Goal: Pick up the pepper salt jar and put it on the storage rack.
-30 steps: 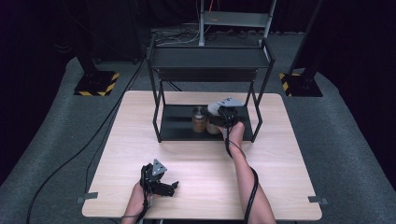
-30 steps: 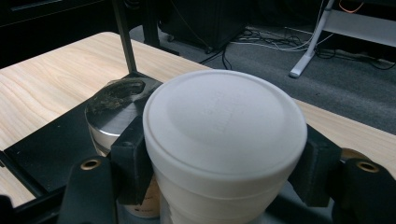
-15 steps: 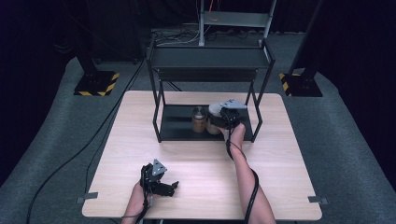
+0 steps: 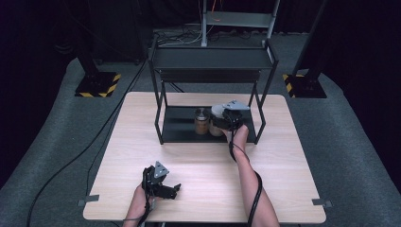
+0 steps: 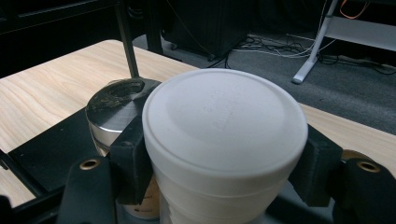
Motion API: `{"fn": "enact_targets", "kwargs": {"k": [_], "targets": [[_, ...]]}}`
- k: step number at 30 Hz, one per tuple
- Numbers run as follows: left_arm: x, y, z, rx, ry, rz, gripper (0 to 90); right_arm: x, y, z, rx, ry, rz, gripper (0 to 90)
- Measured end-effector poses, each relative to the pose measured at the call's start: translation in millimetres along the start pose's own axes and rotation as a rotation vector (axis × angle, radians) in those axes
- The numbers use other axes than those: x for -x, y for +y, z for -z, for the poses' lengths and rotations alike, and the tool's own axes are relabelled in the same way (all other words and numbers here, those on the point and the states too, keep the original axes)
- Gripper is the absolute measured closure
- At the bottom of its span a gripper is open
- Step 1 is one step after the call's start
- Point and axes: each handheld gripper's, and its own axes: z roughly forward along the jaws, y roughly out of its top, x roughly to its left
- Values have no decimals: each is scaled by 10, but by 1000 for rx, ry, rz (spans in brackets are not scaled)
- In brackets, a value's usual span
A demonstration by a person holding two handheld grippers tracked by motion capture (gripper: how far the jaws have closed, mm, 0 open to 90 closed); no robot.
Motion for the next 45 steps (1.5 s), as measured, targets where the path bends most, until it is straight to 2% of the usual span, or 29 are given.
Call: {"fn": "enact_targets", "kwargs": {"k": [5, 7, 11, 15, 21, 26, 28, 33, 38, 43, 45], "targets": [[0, 0, 0, 0, 0, 0, 7, -17, 14, 0, -4, -7, 0, 321], [0, 0, 0, 0, 0, 1, 7, -44, 41, 1, -15, -22, -4, 268], [0, 0, 0, 0, 0, 0, 7, -33, 75, 32, -15, -31, -49, 180], [-2, 2, 0, -1, 0, 0, 7, 26, 202, 44, -76, -2, -67, 106], [-3, 2, 0, -1, -1, 1, 6, 32, 363, 96, -165, 17, -49, 12], [-3, 3, 0, -2, 0, 0, 6, 26, 421, 169, -228, 36, -35, 0], [-2, 3, 0, -2, 0, 0, 6, 32, 402, 222, -244, 47, -21, 0], [-3, 3, 0, -2, 0, 0, 6, 105, 270, 404, -257, 78, -45, 0], [-3, 3, -1, -2, -1, 1, 5, 63, 134, 633, -296, 79, -11, 0], [-3, 3, 0, -2, 0, 0, 6, 39, -129, 898, -284, 97, -10, 0], [-2, 3, 0, -2, 0, 0, 6, 9, -240, 983, -289, 86, -11, 0]]}}
